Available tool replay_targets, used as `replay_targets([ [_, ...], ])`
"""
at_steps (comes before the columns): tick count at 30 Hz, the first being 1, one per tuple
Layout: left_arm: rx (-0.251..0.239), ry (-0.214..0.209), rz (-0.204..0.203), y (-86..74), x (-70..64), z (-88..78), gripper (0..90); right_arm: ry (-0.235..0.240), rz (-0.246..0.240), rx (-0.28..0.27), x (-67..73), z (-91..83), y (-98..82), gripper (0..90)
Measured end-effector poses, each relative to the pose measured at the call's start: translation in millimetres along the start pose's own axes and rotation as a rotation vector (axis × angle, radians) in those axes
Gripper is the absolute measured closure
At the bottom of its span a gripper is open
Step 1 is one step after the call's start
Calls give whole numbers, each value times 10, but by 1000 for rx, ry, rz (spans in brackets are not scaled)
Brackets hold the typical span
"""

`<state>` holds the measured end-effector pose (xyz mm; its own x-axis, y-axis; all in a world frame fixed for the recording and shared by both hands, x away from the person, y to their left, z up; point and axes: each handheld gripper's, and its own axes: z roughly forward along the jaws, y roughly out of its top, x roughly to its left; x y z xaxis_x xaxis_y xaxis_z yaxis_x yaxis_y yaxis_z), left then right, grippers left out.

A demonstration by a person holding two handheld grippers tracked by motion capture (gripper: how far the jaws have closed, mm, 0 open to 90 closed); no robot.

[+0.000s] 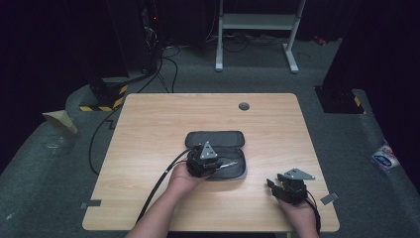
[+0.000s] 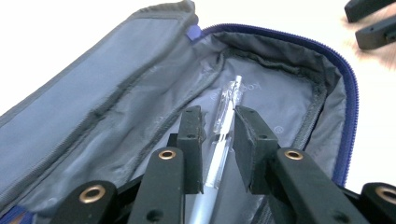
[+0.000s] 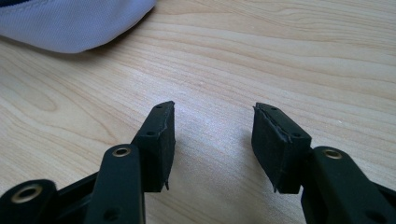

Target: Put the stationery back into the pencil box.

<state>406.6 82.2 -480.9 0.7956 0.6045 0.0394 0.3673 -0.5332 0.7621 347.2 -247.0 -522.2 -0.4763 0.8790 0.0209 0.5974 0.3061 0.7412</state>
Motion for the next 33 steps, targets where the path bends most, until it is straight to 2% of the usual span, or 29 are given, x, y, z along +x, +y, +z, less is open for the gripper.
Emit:
replay_targets([
  [5,-31,12,-55,-56,59,-66,686,-1,2,1,3,0,0,489],
  [10,-36,30,-95,-125,99,-118,646,-2,-1,0,4,1,1,489],
  [14,-46,60,-106,-198,115,-190,568,-4,-2,1,7,2,0,490],
  [20,-71,145,-146,-356,218,-358,419,-6,-4,1,9,3,0,491],
  [25,-107,169,-205,-517,354,-539,336,-9,-8,1,11,4,0,491],
  [29,-96,198,-212,-620,404,-666,274,-12,-8,1,11,4,0,491],
  [33,-89,210,-252,-746,475,-785,210,-16,-10,2,14,5,1,491],
])
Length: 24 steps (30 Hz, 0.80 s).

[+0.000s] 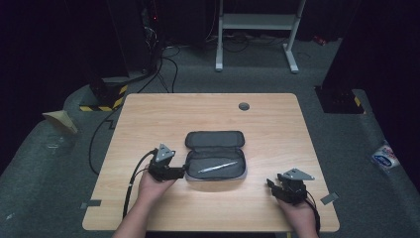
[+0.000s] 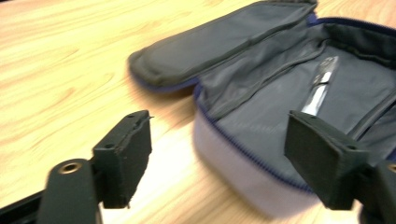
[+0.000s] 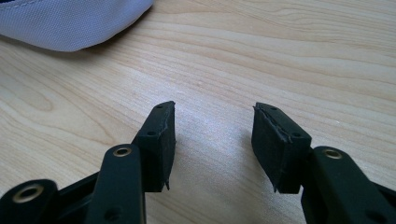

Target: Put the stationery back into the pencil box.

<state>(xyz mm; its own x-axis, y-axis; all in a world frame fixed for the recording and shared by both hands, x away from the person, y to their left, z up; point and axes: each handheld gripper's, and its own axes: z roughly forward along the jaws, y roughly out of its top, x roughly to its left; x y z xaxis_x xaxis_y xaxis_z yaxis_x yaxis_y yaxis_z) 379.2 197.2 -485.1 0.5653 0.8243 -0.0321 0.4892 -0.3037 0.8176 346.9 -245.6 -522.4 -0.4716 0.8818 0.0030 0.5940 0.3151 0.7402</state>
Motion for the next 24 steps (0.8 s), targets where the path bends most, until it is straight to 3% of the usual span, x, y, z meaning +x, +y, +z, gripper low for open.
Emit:
replay_targets([
  [2,9,20,-22,-58,75,-47,150,-4,4,2,7,-1,0,491],
  [5,16,28,-55,-164,184,-119,142,-6,4,2,10,0,0,491],
  [12,37,56,-89,-407,335,-258,118,-11,4,3,15,2,2,491],
  [19,90,89,-108,-620,432,-370,112,-12,2,4,19,2,2,491],
  [24,142,135,-77,-779,441,-388,129,-12,-3,3,15,4,3,490],
])
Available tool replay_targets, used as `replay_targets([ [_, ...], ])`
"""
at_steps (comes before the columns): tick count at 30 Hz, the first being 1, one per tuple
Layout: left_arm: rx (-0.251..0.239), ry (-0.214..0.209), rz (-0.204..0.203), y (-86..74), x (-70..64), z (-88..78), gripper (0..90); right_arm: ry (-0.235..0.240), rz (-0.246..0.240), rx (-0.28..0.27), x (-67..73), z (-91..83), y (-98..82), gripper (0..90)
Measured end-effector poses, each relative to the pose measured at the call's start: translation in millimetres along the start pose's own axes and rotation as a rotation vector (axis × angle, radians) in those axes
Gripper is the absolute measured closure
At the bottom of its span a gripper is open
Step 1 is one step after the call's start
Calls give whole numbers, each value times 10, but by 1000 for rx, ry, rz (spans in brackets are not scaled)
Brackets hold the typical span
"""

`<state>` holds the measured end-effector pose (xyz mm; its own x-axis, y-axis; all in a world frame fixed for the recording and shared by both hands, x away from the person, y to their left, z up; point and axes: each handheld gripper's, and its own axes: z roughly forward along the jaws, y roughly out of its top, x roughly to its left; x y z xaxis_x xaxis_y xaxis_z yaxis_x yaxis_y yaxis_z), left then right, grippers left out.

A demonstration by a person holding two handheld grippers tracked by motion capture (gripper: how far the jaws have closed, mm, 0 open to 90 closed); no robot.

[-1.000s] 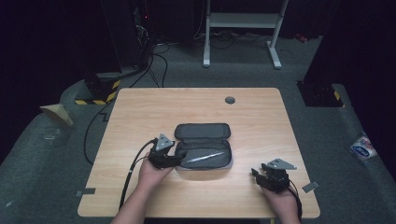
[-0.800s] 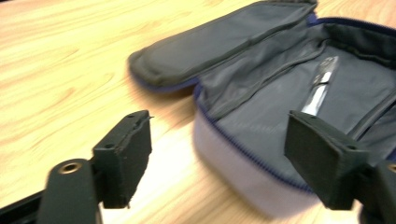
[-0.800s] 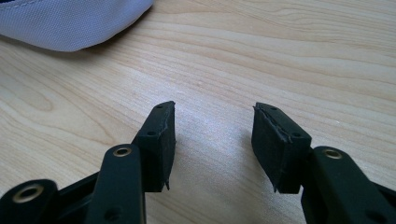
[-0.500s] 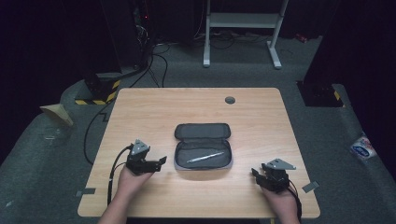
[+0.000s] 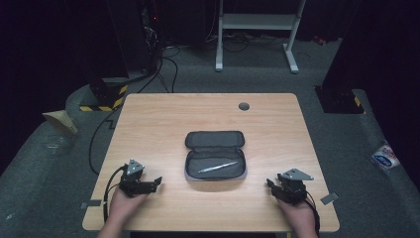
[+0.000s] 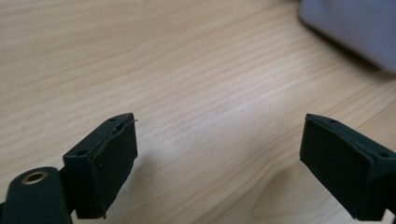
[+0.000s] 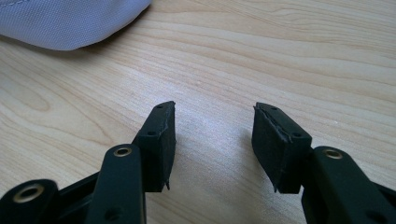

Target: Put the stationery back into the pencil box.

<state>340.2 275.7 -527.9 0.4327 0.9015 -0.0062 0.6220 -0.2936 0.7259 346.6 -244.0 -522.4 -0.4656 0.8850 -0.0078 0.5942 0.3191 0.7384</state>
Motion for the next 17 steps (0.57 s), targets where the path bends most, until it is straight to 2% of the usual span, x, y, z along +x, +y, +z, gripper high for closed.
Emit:
replay_targets([
  [4,-12,4,14,-26,-39,-23,143,-1,-1,0,-1,1,1,491],
  [8,-23,-28,49,-36,-94,-20,178,-6,-1,1,7,3,1,490],
  [17,-26,-34,49,-36,-99,-19,194,-15,2,3,19,9,7,485],
])
